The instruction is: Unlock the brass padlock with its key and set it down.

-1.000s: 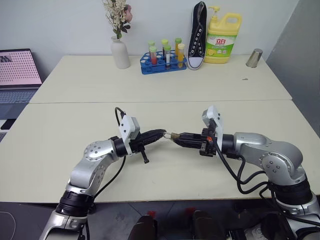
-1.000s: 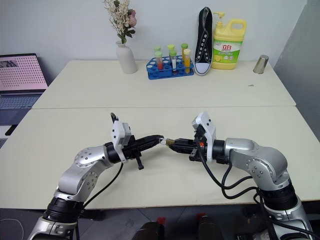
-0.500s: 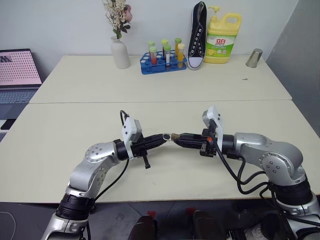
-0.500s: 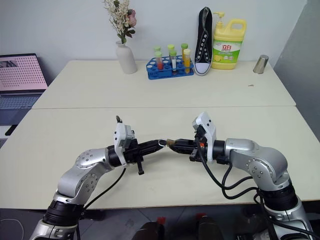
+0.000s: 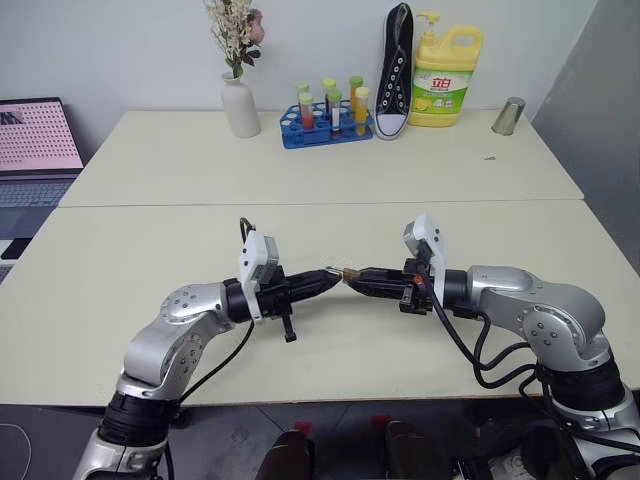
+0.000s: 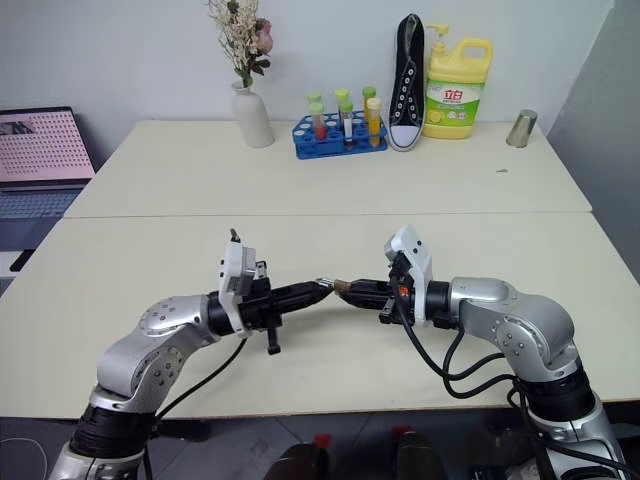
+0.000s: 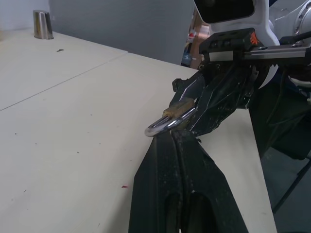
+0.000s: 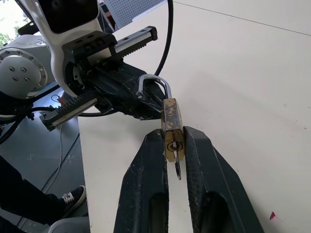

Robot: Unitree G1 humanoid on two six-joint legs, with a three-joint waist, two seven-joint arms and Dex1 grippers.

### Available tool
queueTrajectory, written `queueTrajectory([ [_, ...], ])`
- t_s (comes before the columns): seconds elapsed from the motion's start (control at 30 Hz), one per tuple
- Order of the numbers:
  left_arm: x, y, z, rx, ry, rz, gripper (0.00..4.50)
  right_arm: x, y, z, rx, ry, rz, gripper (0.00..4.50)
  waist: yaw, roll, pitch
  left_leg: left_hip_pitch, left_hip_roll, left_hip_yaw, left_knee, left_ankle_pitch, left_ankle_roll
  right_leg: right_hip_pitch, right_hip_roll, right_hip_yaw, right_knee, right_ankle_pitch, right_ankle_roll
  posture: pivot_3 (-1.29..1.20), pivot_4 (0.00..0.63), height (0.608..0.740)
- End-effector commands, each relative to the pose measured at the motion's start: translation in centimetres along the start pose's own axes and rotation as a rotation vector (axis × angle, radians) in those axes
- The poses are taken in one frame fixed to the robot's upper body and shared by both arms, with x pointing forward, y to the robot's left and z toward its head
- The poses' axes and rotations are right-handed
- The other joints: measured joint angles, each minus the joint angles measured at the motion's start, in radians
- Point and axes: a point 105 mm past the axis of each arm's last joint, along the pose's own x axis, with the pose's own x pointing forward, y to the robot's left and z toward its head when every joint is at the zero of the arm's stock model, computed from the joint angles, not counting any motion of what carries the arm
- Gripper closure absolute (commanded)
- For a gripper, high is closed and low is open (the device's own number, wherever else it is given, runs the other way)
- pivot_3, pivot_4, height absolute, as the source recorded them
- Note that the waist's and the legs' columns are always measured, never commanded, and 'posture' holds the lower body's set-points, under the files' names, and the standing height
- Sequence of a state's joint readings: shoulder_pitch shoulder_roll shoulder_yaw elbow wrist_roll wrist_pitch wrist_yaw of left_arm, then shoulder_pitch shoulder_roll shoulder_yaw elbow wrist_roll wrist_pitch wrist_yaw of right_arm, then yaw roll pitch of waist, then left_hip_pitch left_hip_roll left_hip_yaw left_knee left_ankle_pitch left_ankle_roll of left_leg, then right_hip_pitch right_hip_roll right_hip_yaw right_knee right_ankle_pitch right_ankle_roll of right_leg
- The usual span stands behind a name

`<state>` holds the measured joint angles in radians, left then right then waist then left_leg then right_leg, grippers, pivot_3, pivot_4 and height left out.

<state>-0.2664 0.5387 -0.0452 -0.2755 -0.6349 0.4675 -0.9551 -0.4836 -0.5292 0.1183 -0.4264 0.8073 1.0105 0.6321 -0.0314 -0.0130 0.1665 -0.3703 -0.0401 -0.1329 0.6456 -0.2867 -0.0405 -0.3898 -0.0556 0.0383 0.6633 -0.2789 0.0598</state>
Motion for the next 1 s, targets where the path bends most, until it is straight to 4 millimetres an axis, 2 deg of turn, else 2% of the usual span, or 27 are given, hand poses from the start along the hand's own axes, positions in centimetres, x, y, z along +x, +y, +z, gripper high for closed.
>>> queueTrajectory([
  [0.03, -0.1, -0.7, 1.7, 0.0, -0.039, -0.028, 4.5, -0.1, 0.4, 0.6, -0.023, -0.021, 0.019, 4.37, 0.0, 0.0, 0.0, 0.0, 0.0, 0.0, 0.0, 0.0, 0.0, 0.0, 0.0, 0.0, 0.0, 0.0, 0.0, 0.0, 0.15, 0.74],
  [0.2, -0.3, -1.0, 2.0, -0.032, -0.034, -0.04, 4.5, -0.1, 0.4, 0.5, -0.022, -0.021, 0.02, 4.37, 0.0, 0.0, 0.0, 0.0, 0.0, 0.0, 0.0, 0.0, 0.0, 0.0, 0.0, 0.0, 0.0, 0.0, 0.0, 0.0, 0.15, 0.74],
  [0.4, -0.5, -0.3, 2.7, -0.08, -0.054, -0.012, 4.5, -0.1, 0.4, 0.5, -0.02, -0.019, 0.024, 4.37, 0.0, 0.0, 0.0, 0.0, 0.0, 0.0, 0.0, 0.0, 0.0, 0.0, 0.0, 0.0, 0.0, 0.0, 0.0, 0.0, 0.15, 0.74],
  [0.7, -0.3, -0.4, 2.0, -0.077, -0.05, -0.014, 4.5, 0.0, 0.5, 0.5, -0.02, -0.018, 0.026, 4.37, 0.0, 0.0, 0.0, 0.0, 0.0, 0.0, 0.0, 0.0, 0.0, 0.0, 0.0, 0.0, 0.0, 0.0, 0.0, 0.0, 0.15, 0.74],
  [0.83, -1.2, -0.6, 1.5, -0.027, -0.007, -0.022, 4.5, -0.1, 0.3, 0.4, -0.016, -0.016, 0.017, 4.37, 0.0, 0.0, 0.0, 0.0, 0.0, 0.0, 0.0, 0.0, 0.0, 0.0, 0.0, 0.0, 0.0, 0.0, 0.0, 0.0, 0.15, 0.74],
  [0.93, -2.7, -0.5, 1.1, 0.084, 0.068, -0.004, 4.5, -0.3, 0.0, 0.4, -0.002, -0.011, 0.007, 4.37, -0.001, 0.0, 0.0, 0.0, 0.0, 0.001, 0.0, 0.0, 0.0, 0.0, 0.0, 0.0, -0.001, 0.0, 0.0, 0.0, 0.15, 0.74],
  [1.0, -4.5, -0.4, -1.1, 0.347, 0.239, -0.039, 4.5, -0.4, -0.6, 0.3, 0.033, 0.007, 0.0, 4.37, -0.002, 0.0, 0.0, 0.0, 0.0, 0.001, -0.001, 0.0, 0.0, 0.0, 0.0, 0.001, -0.001, 0.0, 0.0, 0.0, 0.15, 0.74],
])
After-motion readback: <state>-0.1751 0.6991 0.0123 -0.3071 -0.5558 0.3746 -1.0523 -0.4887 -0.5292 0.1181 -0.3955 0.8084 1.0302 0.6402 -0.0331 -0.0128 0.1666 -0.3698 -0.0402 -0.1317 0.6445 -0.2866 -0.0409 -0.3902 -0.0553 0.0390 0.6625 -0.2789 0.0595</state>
